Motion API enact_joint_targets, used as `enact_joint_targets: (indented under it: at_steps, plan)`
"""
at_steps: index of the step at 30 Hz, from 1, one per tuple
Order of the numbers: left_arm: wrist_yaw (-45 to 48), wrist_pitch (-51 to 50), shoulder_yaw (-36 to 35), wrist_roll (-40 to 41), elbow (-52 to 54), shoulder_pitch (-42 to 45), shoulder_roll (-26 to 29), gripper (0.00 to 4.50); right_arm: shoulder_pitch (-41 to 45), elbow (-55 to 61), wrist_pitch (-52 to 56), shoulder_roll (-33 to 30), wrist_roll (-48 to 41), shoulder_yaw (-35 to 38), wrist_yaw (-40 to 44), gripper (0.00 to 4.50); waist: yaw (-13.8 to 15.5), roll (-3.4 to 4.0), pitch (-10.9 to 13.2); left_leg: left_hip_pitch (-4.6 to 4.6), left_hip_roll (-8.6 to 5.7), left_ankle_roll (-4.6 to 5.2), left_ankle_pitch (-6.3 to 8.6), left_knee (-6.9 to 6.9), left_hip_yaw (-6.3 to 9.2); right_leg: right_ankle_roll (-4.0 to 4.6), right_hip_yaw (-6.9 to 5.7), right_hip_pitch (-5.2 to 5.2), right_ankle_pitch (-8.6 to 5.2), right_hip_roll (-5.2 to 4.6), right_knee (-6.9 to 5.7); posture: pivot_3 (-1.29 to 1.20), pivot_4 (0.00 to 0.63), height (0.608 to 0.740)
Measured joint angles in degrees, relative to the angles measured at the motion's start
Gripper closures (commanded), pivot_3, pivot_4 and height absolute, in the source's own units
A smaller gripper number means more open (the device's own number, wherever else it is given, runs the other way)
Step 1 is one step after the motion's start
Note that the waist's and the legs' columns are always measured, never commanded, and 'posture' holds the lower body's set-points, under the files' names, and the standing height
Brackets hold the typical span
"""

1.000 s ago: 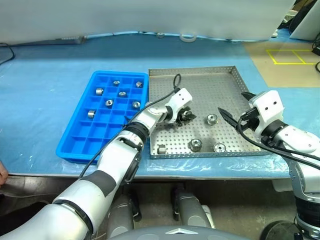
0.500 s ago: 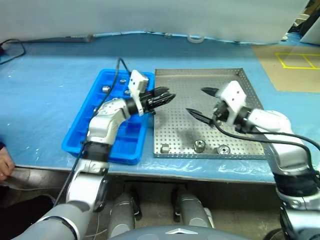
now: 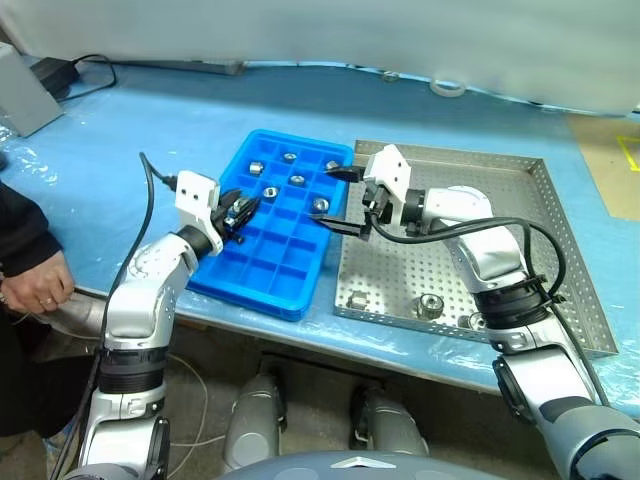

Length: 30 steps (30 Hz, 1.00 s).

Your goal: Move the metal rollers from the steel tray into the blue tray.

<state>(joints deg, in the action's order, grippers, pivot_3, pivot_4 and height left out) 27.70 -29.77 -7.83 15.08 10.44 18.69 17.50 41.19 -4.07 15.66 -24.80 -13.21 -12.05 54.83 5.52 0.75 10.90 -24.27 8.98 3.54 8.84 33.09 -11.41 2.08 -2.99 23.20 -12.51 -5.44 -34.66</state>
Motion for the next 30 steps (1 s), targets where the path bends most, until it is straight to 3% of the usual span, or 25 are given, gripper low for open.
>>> enact_joint_targets:
  at_steps: [9, 22, 29, 30]
  plan:
    - [0.8, 0.7, 1.6, 0.5, 4.0, -9.1, 2.7, 2.76, 2.1, -3.5, -3.1, 1.0, 1.8, -0.5, 2.6, 0.00, 0.4, -0.06, 0.0, 0.05, 0.07, -0.13, -0.08, -0.07, 0.01, 0.00, 0.00, 0.07, 0.00, 0.06, -0.07, 0.18, 0.150, 0.740]
    - [-2.8, 1.3, 2.0, -0.3, -2.8, -3.6, 1.3, 2.76, 0.4, -3.0, -2.9, 0.1, 3.4, -0.4, 1.1, 0.00, 0.2, -0.07, 0.0, 0.14, 0.09, -0.29, -0.19, -0.26, 0.01, 0.00, 0.02, 0.09, 0.00, 0.12, -0.08, 0.12, 0.150, 0.740]
    - [-1.0, 1.3, 2.8, 0.1, -3.8, -2.9, 1.7, 0.53, -0.7, -1.4, -2.4, -0.7, 3.6, 0.1, 0.0, 0.00, 0.0, -0.07, 0.0, 0.17, 0.11, -0.30, -0.19, -0.26, 0.01, 0.01, 0.02, 0.08, 0.00, 0.13, -0.09, 0.11, 0.150, 0.740]
    - [-1.1, 1.3, 2.9, 0.0, -4.1, -2.7, 1.7, 0.53, -0.8, -1.4, -2.4, -0.7, 3.6, 0.1, -0.1, 0.00, 0.0, -0.07, 0.0, 0.17, 0.11, -0.30, -0.19, -0.25, 0.01, 0.01, 0.02, 0.08, 0.00, 0.13, -0.10, 0.11, 0.150, 0.740]
